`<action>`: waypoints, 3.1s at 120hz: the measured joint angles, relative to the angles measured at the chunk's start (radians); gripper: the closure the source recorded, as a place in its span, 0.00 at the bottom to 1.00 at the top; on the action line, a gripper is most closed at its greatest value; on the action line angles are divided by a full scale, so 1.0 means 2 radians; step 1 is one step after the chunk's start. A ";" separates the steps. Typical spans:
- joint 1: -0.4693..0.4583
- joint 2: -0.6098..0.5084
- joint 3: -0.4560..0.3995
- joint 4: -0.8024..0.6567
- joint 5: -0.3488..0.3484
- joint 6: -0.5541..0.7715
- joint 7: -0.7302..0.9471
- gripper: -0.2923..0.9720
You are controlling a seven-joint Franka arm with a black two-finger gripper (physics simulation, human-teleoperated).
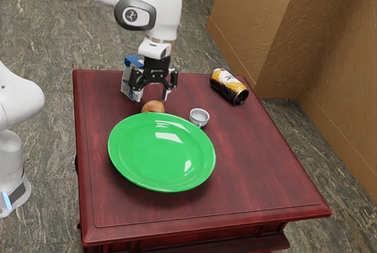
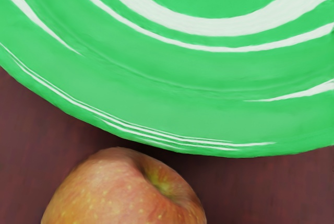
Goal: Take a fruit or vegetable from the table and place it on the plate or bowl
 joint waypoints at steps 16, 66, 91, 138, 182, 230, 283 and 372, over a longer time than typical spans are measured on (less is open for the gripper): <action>-0.003 0.001 0.000 -0.008 -0.002 0.002 0.006 0.25; -0.007 0.005 0.020 -0.028 -0.003 0.034 0.016 0.23; -0.009 0.005 0.042 -0.030 -0.003 0.043 0.019 0.24; -0.007 0.004 0.060 -0.031 -0.003 0.066 0.023 0.25; -0.010 0.002 0.088 -0.043 -0.001 0.122 0.024 0.30; 0.004 0.005 0.075 -0.023 0.000 0.157 0.024 0.44; 0.083 0.059 -0.131 -0.005 -0.111 0.022 0.022 0.45; 0.310 0.223 -0.308 0.254 -0.204 -0.065 0.019 0.25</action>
